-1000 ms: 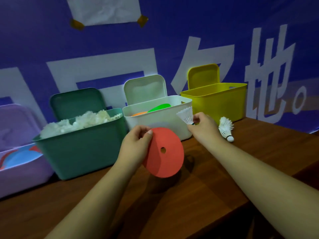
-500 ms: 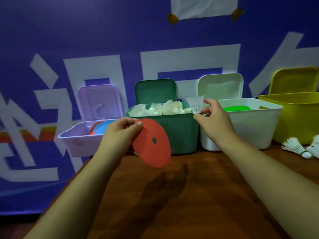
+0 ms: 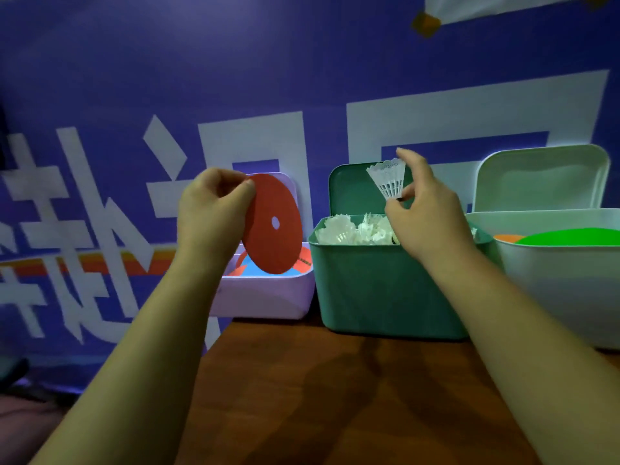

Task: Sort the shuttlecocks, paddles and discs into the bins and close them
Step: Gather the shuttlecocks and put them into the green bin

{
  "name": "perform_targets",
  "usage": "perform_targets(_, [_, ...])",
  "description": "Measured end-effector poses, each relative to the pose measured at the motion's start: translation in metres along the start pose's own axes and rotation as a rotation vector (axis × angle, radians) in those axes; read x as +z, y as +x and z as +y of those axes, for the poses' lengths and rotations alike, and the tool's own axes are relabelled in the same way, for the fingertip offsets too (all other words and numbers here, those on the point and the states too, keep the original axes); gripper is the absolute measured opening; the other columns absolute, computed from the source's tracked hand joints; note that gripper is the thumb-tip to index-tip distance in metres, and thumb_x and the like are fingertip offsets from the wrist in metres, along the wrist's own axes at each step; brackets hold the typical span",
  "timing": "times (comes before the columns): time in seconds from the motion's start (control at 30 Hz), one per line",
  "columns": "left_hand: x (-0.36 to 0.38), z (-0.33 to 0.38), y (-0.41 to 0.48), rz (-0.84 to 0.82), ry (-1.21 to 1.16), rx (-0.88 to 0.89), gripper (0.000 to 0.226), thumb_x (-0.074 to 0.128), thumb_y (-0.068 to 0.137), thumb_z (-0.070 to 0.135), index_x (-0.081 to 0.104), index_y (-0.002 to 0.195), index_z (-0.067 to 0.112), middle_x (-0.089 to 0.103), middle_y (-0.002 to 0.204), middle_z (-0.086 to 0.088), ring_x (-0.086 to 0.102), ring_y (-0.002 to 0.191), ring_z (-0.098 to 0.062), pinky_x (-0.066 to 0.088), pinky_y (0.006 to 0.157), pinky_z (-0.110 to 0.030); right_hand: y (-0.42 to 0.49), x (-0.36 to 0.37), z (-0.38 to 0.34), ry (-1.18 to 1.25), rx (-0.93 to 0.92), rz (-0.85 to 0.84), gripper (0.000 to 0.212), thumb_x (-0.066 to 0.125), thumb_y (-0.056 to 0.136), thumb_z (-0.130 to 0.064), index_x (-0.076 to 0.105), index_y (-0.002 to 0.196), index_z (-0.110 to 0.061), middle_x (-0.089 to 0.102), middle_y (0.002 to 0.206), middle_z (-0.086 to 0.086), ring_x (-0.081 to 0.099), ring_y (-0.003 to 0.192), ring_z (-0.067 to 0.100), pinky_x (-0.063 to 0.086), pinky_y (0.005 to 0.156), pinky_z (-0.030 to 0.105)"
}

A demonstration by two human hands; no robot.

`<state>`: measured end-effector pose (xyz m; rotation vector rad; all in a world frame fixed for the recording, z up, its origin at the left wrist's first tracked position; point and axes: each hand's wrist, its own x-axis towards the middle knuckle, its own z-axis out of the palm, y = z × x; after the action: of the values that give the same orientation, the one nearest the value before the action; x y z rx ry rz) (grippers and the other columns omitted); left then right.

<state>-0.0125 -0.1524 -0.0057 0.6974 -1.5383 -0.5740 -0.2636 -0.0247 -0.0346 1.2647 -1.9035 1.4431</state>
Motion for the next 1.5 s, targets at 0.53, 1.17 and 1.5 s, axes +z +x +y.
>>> perform_targets(0.53, [0.057, -0.087, 0.051, 0.110, 0.574, 0.287, 0.020, 0.062, 0.098, 0.029, 0.077, 0.111, 0.026, 0.075, 0.105, 0.000, 0.068, 0.092, -0.026, 0.053, 0.074, -0.035, -0.011, 0.036, 0.031, 0.044, -0.087, -0.096, 0.072, 0.069, 0.095, -0.017, 0.035, 0.151, -0.044, 0.057, 0.098, -0.003, 0.059, 0.089, 0.014, 0.055, 0.079, 0.037])
perform_targets(1.17, [0.109, -0.036, 0.015, -0.395, 0.307, 0.157, 0.026, 0.056, 0.098, 0.026, 0.078, 0.110, 0.025, 0.077, 0.100, 0.011, 0.070, 0.095, -0.012, 0.057, 0.092, -0.034, 0.017, 0.003, 0.058, 0.096, -0.085, 0.254, 0.011, 0.064, 0.101, -0.033, 0.065, 0.107, -0.023, 0.066, 0.104, 0.001, 0.059, 0.082, 0.019, 0.043, 0.074, 0.027])
perform_targets(1.5, [0.159, -0.032, -0.036, -0.687, 0.424, 0.544, 0.024, 0.055, 0.104, 0.034, 0.070, 0.122, 0.033, 0.062, 0.123, 0.007, 0.054, 0.117, -0.019, 0.047, 0.100, -0.040, 0.034, -0.029, 0.100, -0.087, 0.098, 0.366, 0.016, 0.064, 0.100, -0.031, 0.076, 0.104, -0.022, 0.061, 0.113, 0.007, 0.060, 0.096, 0.027, 0.038, 0.077, 0.026])
